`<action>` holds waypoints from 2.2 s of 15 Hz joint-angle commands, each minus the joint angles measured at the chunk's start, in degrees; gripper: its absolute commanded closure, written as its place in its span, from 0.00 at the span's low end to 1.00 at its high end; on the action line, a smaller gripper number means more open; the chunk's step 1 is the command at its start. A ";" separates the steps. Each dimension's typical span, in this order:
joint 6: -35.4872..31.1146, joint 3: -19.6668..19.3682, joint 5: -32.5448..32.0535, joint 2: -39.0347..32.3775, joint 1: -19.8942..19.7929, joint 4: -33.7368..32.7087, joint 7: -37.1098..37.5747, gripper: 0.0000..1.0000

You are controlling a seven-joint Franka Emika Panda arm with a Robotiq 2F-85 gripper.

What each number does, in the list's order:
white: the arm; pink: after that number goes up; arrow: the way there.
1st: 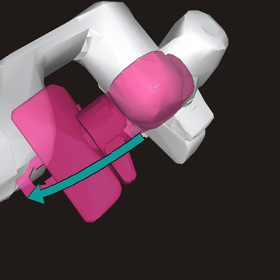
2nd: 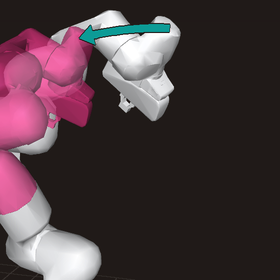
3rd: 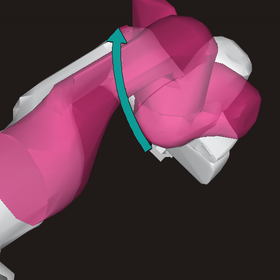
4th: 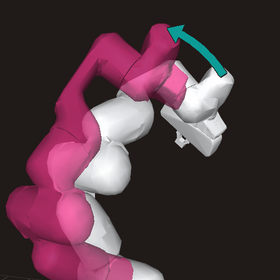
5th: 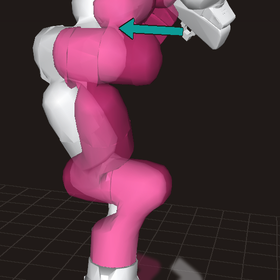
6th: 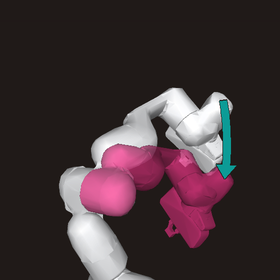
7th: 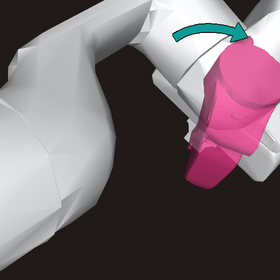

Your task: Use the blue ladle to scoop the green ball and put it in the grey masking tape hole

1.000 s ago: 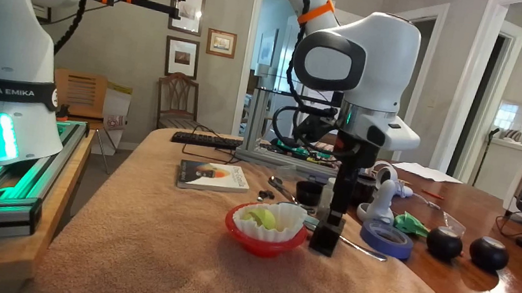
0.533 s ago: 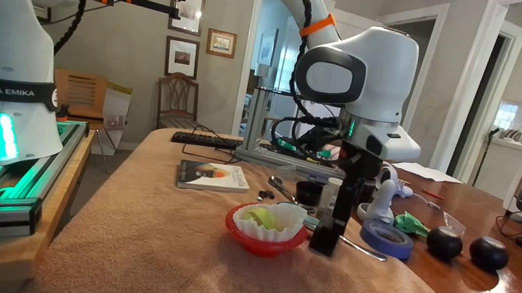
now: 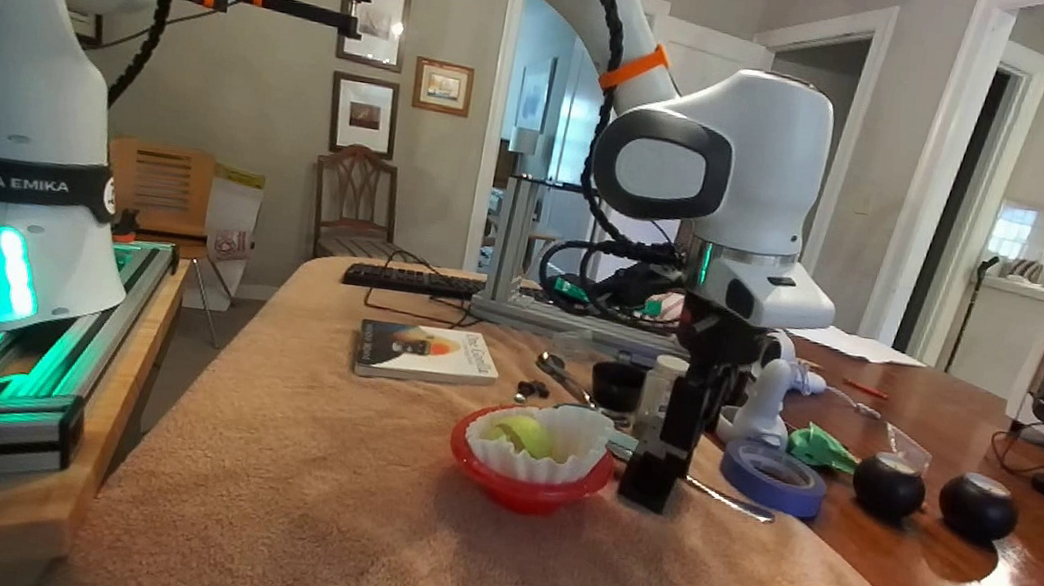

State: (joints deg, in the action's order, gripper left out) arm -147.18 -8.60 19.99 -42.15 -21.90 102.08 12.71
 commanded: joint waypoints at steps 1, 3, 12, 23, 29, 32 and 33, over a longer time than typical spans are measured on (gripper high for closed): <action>0.09 -0.15 -0.05 -1.24 0.32 -0.62 -0.66 0.00; 0.03 0.37 -0.03 -1.18 -0.26 -0.28 -2.45 0.00; -1.15 1.22 0.99 -1.31 -0.19 0.53 -3.20 0.00; -1.46 1.82 1.08 -2.61 -0.63 -0.13 -3.75 0.00; -1.75 1.80 1.28 -2.63 -1.02 -0.44 -3.51 0.29; -1.55 2.02 1.39 -2.66 -1.28 -0.63 -3.72 0.54; -1.48 2.04 1.41 -2.66 -1.31 -0.68 -3.71 0.60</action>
State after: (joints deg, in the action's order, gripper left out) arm -147.73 -7.30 19.97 -44.00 -22.53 102.03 10.03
